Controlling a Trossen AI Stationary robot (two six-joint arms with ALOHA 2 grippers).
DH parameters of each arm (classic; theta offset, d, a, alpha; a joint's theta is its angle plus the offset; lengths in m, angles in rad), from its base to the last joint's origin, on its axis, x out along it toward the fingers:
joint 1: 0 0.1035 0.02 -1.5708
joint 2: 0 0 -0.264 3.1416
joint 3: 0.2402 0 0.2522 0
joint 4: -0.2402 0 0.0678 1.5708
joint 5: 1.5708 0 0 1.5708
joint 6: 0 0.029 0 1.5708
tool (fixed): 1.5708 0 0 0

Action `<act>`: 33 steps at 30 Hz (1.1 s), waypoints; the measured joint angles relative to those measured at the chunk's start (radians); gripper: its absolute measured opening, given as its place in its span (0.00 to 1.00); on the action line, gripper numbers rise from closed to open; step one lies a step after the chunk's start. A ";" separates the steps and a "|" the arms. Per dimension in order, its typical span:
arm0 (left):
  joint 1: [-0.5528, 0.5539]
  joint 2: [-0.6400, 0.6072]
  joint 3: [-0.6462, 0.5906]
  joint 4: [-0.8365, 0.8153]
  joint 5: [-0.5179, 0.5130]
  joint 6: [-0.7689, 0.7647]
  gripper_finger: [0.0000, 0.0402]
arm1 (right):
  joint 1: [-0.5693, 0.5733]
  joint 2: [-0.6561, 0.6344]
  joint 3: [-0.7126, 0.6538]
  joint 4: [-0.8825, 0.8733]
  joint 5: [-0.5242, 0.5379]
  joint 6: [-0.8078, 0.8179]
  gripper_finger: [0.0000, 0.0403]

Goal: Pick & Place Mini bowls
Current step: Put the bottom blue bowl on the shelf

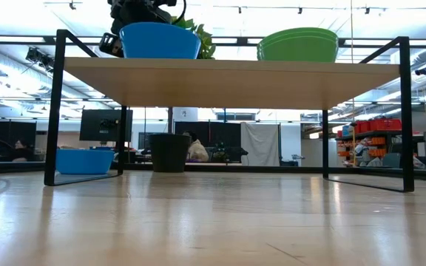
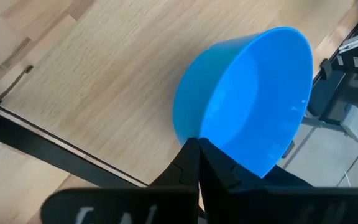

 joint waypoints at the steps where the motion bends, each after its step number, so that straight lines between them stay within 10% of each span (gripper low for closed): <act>1: 0.000 0.000 0.000 0.000 0.000 0.000 0.00 | 0.000 0.000 0.000 0.000 0.000 0.000 0.05; 33: -0.024 0.002 -0.055 0.021 0.007 -0.027 0.01 | 0.000 0.000 0.000 0.000 0.000 0.000 0.05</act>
